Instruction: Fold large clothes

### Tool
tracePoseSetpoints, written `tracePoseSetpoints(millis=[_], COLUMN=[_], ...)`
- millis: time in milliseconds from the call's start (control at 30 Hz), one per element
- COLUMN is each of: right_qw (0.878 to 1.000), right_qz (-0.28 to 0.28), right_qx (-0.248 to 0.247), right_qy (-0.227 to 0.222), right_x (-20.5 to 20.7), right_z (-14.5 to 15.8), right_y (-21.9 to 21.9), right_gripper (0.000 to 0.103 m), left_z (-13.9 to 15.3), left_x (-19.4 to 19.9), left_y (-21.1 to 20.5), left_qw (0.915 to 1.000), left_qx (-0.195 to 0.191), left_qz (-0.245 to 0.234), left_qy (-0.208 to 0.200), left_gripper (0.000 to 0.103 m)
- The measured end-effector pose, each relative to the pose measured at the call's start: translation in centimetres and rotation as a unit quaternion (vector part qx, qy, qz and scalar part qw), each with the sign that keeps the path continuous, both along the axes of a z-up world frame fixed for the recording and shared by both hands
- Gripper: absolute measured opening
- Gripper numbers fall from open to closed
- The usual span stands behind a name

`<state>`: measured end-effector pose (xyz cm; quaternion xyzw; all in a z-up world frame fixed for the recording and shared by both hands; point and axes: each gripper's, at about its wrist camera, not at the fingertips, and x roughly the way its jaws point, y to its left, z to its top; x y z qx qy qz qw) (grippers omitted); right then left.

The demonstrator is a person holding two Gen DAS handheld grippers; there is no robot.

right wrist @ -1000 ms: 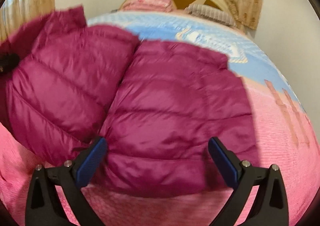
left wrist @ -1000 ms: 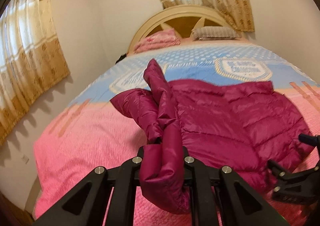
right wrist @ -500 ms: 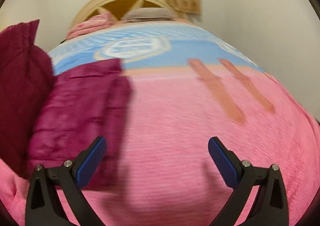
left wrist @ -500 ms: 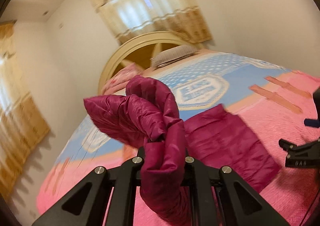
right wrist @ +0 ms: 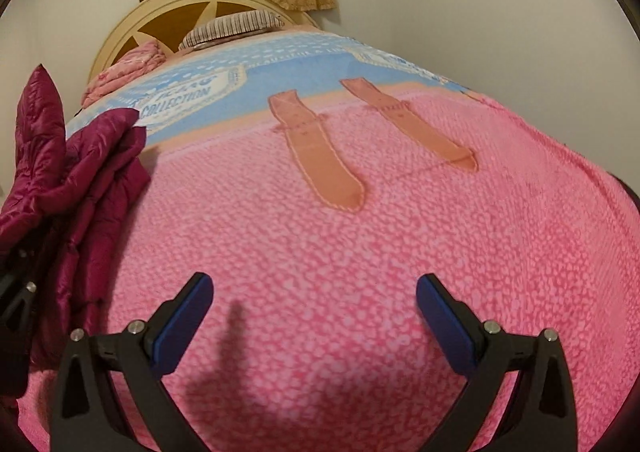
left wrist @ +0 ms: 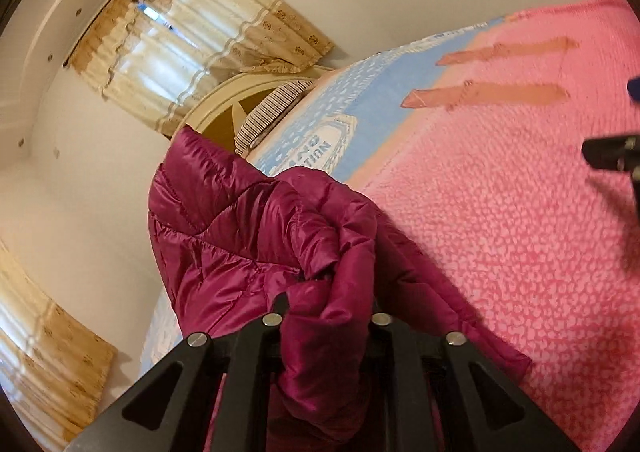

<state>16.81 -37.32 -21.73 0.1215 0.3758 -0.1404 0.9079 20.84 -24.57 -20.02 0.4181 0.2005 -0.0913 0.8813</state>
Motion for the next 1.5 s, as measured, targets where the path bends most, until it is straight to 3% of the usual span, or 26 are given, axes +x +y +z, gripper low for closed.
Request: tracePoseSetpoints(millis=[100,167,267,300,333,433,500,600,700,767,900,1067,1167,1267,1367,1500], right_qw=[1.0,1.0,1.0,1.0,1.0,1.0,0.999,0.998,0.994,0.989,0.978,0.971,0.971,0.974,0.978,0.984], right_qz=[-0.007,-0.009,-0.011,-0.012,-0.013,-0.016,-0.006,0.028,0.066,0.099,0.153,0.19,0.201,0.198,0.184,0.157], right_qx=[0.009,0.008,0.005,0.004,0.002,-0.009,-0.01,-0.017,-0.033,-0.039,-0.061,-0.08,-0.053,-0.059,-0.064,-0.055], right_qy=[-0.001,-0.004,-0.008,-0.009,-0.012,-0.024,-0.037,-0.058,-0.085,-0.104,-0.124,-0.122,-0.115,-0.097,-0.078,-0.055], right_x=[-0.3,-0.5,-0.5,-0.6,-0.8,-0.9,-0.4,0.9,2.8,4.4,8.1,12.5,14.7,16.1,16.7,16.9], right_z=[-0.4,-0.3,0.1,0.3,0.8,2.4,4.1,7.6,11.1,13.6,17.0,16.6,15.0,12.6,10.8,8.1], right_y=[-0.5,-0.6,-0.8,-0.9,-1.0,-0.9,-0.3,2.3,5.8,8.8,15.6,21.8,22.5,22.3,21.1,18.2], right_gripper=[0.103,0.103,0.103,0.103,0.103,0.103,0.092,0.085,0.082,0.079,0.076,0.076,0.072,0.068,0.068,0.068], left_z=[0.1,1.8,5.7,7.3,8.4,11.6,13.1,12.8,11.9,11.5,11.1,10.2,9.1,8.2,7.2,6.0], left_x=[-0.7,-1.7,-3.7,-4.6,-5.2,-5.5,-4.1,-0.3,5.2,7.5,9.7,12.3,14.1,15.1,15.9,16.3], left_y=[-0.1,0.3,1.7,2.7,3.4,6.7,10.1,14.2,20.0,22.7,25.2,25.6,25.9,25.9,24.8,22.0], left_qw=[0.9998,0.9996,0.997,0.9942,0.9917,0.9834,0.9757,0.9688,0.9403,0.921,0.8992,0.889,0.8809,0.8752,0.8782,0.8927], left_qx=[0.015,-0.007,-0.067,-0.095,-0.117,-0.172,-0.205,-0.191,-0.206,-0.219,-0.249,-0.263,-0.269,-0.279,-0.283,-0.27], left_qz=[0.0,-0.002,-0.011,-0.015,-0.019,-0.003,0.038,0.142,0.266,0.319,0.359,0.375,0.389,0.395,0.385,0.36], left_qy=[-0.012,-0.028,-0.039,-0.048,-0.052,-0.059,-0.067,-0.07,-0.052,-0.043,-0.028,-0.01,-0.001,0.007,0.018,0.025], left_gripper=[0.031,0.037,0.069,0.09,0.099,0.099,0.099,0.099,0.099,0.099,0.099,0.099,0.099,0.099,0.099,0.099])
